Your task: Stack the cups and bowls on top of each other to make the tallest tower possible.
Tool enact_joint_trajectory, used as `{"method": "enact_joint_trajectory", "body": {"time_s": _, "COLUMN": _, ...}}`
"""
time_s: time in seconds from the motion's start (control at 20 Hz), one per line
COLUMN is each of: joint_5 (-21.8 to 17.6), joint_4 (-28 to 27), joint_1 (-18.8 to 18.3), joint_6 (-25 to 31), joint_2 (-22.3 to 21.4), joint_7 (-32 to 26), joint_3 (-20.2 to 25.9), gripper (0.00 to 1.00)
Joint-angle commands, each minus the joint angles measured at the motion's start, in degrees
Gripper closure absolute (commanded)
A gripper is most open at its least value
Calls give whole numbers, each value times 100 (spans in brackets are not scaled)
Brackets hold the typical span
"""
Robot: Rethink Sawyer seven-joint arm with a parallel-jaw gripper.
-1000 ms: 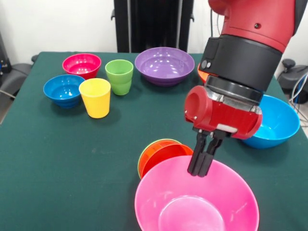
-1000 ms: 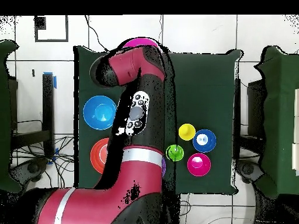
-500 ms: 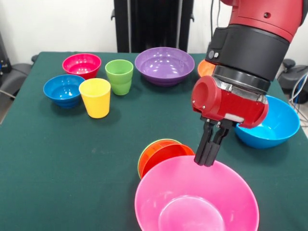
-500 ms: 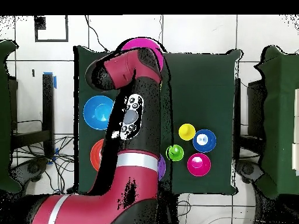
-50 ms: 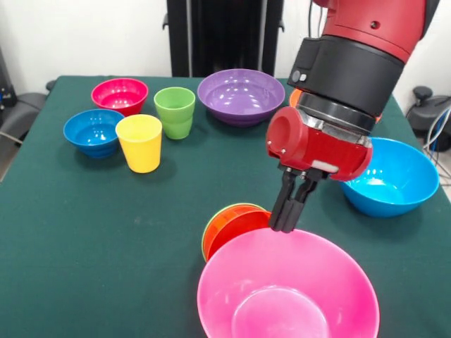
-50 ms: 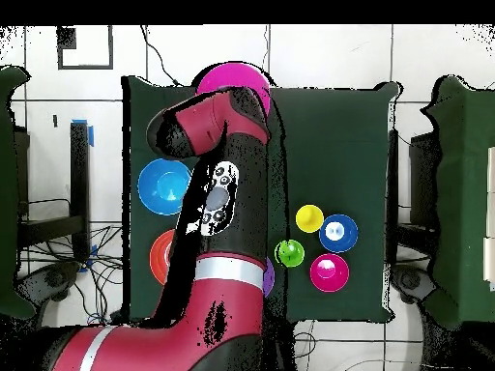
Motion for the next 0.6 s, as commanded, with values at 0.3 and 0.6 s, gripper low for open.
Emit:
{"method": "enact_joint_trajectory", "body": {"time_s": 0.3, "joint_5": -561, "joint_4": 366, "joint_1": -643, "joint_6": -330, "joint_2": 231, "joint_7": -1401, "joint_3": 1150, "gripper": 100}}
{"method": "enact_joint_trajectory", "body": {"time_s": 0.6, "joint_5": -732, "joint_4": 327, "joint_1": -637, "joint_6": -353, "joint_2": 215, "joint_7": -1099, "joint_3": 1070, "gripper": 100}}
